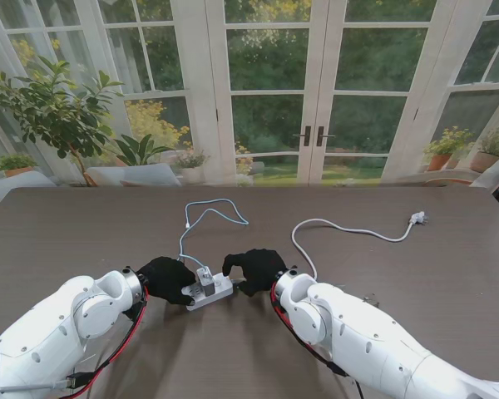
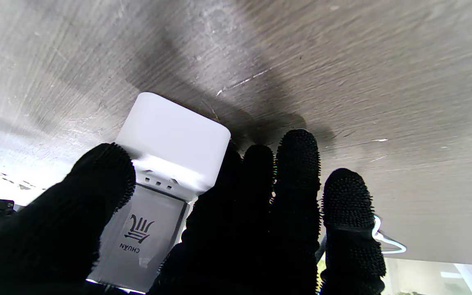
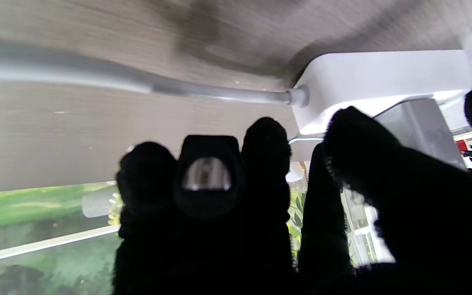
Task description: Set up the charging station
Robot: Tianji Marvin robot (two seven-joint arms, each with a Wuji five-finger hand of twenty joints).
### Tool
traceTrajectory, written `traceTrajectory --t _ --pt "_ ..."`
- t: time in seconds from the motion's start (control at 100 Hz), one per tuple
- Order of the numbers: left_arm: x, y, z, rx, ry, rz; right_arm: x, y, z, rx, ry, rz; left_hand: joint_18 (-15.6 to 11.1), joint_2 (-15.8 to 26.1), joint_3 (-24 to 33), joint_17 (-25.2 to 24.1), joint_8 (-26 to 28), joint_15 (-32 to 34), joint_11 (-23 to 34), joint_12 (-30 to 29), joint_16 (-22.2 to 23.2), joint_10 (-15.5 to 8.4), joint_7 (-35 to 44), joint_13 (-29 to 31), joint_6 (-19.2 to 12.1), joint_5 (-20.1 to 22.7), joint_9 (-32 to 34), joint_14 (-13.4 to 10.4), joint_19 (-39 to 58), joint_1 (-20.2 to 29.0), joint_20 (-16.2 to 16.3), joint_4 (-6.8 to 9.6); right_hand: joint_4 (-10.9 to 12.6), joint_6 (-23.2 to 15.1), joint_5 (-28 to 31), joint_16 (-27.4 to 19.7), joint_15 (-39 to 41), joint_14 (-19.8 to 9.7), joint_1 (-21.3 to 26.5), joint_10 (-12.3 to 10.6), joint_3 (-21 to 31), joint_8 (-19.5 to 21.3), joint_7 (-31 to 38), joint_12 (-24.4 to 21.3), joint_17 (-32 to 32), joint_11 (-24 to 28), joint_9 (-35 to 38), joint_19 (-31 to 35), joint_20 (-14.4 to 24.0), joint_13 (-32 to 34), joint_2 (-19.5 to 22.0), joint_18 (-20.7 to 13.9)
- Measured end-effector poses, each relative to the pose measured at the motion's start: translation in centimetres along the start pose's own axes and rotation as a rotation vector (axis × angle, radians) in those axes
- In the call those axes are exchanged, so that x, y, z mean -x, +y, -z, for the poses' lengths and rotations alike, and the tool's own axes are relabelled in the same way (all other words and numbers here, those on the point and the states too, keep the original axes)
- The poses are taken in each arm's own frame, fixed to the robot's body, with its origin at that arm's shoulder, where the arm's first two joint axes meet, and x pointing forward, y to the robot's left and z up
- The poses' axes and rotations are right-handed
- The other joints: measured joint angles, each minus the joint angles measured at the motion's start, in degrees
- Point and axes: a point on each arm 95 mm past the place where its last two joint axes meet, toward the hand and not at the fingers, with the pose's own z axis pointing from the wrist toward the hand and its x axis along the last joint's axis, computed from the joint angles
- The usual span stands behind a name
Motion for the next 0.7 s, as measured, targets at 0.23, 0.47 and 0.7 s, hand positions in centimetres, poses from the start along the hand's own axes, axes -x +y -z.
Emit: traceTrajectory --t 0.23,0.47,0.7 --pt "-0.1 0.0 0.1 0.003 0.000 0.003 -0.8 -0.2 0.0 -0.037 0.031 -0.004 0.0 0.0 0.0 0.0 0.0 0.0 -0.5 -0.1 0.0 0.0 0.0 0.0 0.1 0.0 -0.1 0.0 0.0 0.0 0.0 0.00 -1.6 -0.1 0.0 0.0 6.1 -0.6 4.0 -0.3 1.9 0.0 0.0 2.4 2.3 1.9 1.3 2.5 0.7 0.0 -2.8 0.0" --pt "-0.1 0.0 0.1 0.003 0.001 0.004 -1.0 -0.3 -0.6 -0.075 0.052 0.001 0.0 -0.1 0.0 0.0 0.0 0.0 -0.7 -0.1 0.0 0.1 0.0 0.0 0.1 0.0 -0.1 0.0 0.0 0.0 0.0 0.00 -1.6 -2.3 -1.7 0.0 10.3 -0.9 4.6 -0.5 2.9 0.4 0.7 3.8 3.7 3.4 3.3 3.8 0.9 0.0 -3.4 0.0" --pt "-0.1 0.0 0.1 0.003 0.001 0.005 -1.1 -0.2 -0.8 -0.087 0.052 0.013 0.0 -0.1 0.0 0.0 0.0 0.0 -0.8 -0.1 0.0 0.1 0.0 0.0 0.1 0.0 -0.2 0.0 0.0 0.0 0.0 0.00 -1.6 -2.3 -2.7 0.0 11.9 -1.0 4.6 -0.6 3.4 -0.1 0.1 4.6 3.7 3.8 4.1 4.6 1.3 0.0 -3.5 0.0"
